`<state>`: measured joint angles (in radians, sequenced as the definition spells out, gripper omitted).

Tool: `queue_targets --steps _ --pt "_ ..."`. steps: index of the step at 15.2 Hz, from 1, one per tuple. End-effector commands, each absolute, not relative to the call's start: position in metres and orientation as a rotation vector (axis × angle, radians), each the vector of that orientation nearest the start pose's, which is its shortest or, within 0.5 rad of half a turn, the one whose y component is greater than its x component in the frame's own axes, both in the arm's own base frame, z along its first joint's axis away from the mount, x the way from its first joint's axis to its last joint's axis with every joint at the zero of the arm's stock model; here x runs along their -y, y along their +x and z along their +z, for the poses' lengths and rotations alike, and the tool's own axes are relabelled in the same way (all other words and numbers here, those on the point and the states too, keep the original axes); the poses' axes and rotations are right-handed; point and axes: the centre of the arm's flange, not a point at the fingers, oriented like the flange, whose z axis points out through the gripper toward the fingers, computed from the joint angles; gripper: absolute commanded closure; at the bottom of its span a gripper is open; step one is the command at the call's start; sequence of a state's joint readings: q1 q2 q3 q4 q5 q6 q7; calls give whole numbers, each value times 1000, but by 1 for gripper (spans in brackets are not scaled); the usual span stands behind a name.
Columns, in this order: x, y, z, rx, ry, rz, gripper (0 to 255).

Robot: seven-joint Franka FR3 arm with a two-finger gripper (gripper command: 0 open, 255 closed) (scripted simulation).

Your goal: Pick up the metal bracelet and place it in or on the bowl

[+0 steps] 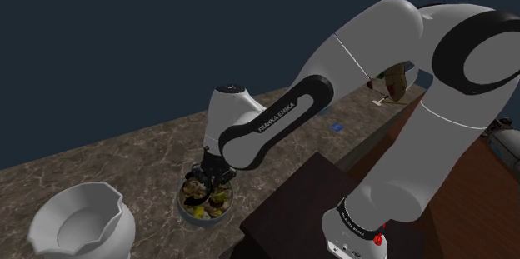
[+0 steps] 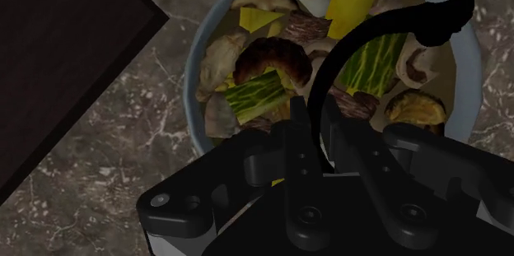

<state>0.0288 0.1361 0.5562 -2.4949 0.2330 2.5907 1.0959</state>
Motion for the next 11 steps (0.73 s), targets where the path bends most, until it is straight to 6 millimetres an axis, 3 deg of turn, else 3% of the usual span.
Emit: queue_targets --steps 1,11 --pt "-256 385 231 -1068 -2876 336 255" --pt "-256 385 284 -1068 -2876 336 255"
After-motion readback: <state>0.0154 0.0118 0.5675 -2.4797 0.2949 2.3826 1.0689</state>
